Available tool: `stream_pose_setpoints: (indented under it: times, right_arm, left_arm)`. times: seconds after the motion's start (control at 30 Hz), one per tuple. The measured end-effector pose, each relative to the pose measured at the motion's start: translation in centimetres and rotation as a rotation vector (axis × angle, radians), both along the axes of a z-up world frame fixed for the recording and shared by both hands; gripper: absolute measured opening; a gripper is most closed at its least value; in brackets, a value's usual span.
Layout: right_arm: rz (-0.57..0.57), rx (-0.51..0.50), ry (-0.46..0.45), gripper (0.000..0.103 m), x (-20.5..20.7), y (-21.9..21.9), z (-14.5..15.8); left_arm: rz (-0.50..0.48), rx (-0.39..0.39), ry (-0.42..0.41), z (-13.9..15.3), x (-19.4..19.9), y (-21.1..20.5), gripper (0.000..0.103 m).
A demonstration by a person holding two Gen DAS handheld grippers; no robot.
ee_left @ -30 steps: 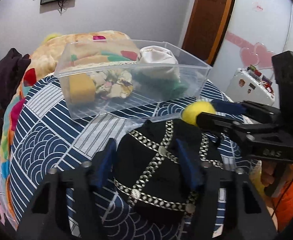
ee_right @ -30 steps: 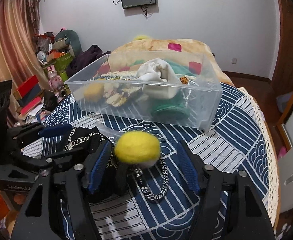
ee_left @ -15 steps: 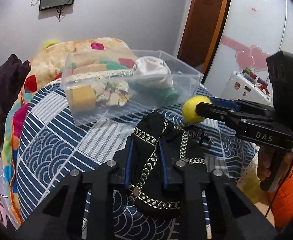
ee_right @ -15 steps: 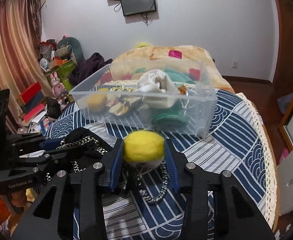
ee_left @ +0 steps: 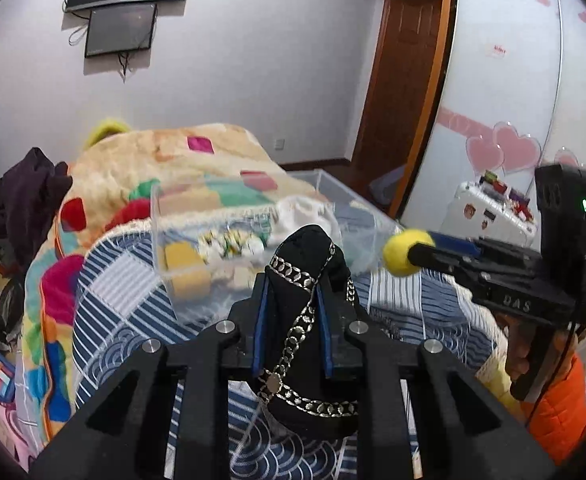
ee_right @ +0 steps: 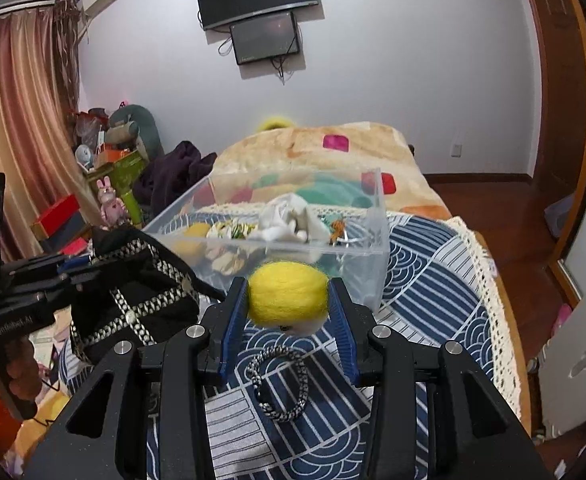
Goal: Organize soft objects
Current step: 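Grasp the black chain bag with the left tool while the right tool grasps the yellow ball, then place the black bag into the box with the left tool while the right tool drops the ball in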
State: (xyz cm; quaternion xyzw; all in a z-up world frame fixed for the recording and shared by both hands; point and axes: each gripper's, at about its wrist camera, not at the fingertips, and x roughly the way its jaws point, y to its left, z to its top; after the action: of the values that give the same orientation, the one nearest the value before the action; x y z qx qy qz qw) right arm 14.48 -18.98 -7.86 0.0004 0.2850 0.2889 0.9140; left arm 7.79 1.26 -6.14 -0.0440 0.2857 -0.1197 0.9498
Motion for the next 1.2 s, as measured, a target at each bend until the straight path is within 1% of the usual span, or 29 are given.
stream_pose_setpoints:
  times: [0.13, 0.33, 0.43, 0.53, 0.7, 0.83, 1.0, 1.2]
  right_arm:
    - [-0.009, 0.007, -0.029, 0.037, 0.1, -0.1, 1.1]
    - [-0.031, 0.029, -0.086, 0.037, 1.3, -0.3, 3.0]
    - [-0.040, 0.032, -0.113, 0.037, 2.0, -0.1, 3.8]
    - [-0.046, 0.030, -0.118, 0.037, 2.8, 0.4, 4.0]
    - [-0.064, 0.004, -0.096, 0.037, 4.4, 1.3, 3.4]
    - [-0.071, -0.014, -0.047, 0.037, 5.8, 1.7, 2.2]
    - [-0.082, -0.052, 0.021, 0.037, 7.0, 2.1, 0.7]
    - [-0.072, -0.064, 0.059, 0.037, 7.7, 2.3, 0.1]
  left_arm:
    - [0.035, -0.001, -0.040, 1.4, 1.1, 0.7, 0.021]
    - [0.085, 0.012, -0.071, 2.9, 3.0, 1.4, 0.021]
    - [0.113, 0.036, -0.086, 3.3, 3.9, 1.5, 0.021]
    - [0.132, 0.036, -0.087, 3.3, 5.2, 1.7, 0.021]
    - [0.186, 0.060, -0.067, 2.1, 7.9, 2.1, 0.021]
    - [0.208, 0.058, -0.031, 0.5, 9.9, 2.5, 0.021]
    - [0.209, 0.093, 0.011, -1.4, 12.3, 1.8, 0.021]
    - [0.193, 0.091, 0.041, -2.9, 13.9, 1.0, 0.021]
